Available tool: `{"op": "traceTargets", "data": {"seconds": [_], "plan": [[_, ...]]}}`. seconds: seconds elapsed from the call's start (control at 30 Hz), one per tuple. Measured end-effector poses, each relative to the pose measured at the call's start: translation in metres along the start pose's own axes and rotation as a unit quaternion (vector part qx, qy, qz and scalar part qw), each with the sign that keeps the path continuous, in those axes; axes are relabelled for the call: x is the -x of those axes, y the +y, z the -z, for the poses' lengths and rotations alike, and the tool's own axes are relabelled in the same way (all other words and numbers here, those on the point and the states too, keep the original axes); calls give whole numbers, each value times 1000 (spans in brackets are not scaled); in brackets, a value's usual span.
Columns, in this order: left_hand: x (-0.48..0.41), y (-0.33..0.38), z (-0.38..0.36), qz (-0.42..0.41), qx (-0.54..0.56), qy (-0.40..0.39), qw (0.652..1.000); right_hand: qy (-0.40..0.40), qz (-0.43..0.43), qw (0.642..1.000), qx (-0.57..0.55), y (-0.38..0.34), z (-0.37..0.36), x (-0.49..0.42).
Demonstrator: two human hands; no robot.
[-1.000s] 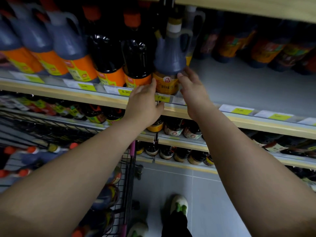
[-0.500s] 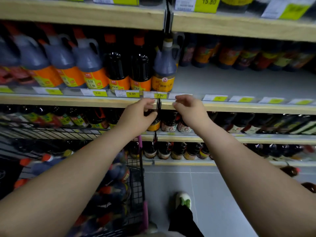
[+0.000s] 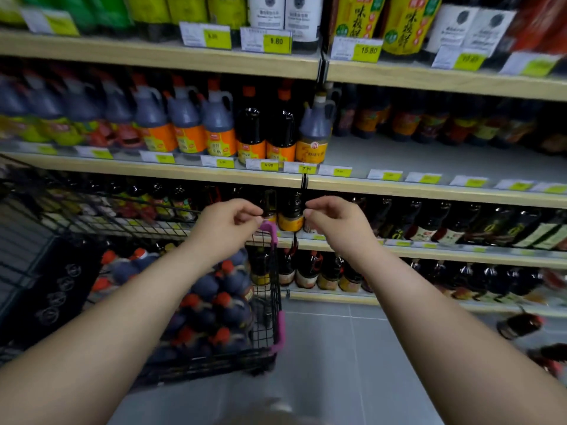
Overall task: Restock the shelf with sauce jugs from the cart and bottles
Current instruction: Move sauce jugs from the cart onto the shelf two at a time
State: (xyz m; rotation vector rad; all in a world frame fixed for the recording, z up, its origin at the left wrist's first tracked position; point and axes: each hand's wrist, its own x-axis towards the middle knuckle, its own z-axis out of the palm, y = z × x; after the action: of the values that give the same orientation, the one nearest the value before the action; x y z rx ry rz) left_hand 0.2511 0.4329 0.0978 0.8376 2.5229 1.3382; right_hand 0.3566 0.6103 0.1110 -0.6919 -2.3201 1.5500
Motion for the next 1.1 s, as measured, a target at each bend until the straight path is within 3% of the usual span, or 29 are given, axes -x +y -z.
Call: {"op": "traceTargets", "data": {"seconds": [0.37,0.5,0.67,1.1], "plan": [[143,-40,57,90,-71,48,992,-94,5,995,-36,0,-71,99],[183,-68,98,113,-63,67,989,-148,23,989,13,-15,-122,124],[202,-113,152,125,-66,74,987,-157,30,986,37,-43,-185,133],[169,-235,270,117,-118,-80,983,-107,-53,992,38,-62,-359,141]]}}
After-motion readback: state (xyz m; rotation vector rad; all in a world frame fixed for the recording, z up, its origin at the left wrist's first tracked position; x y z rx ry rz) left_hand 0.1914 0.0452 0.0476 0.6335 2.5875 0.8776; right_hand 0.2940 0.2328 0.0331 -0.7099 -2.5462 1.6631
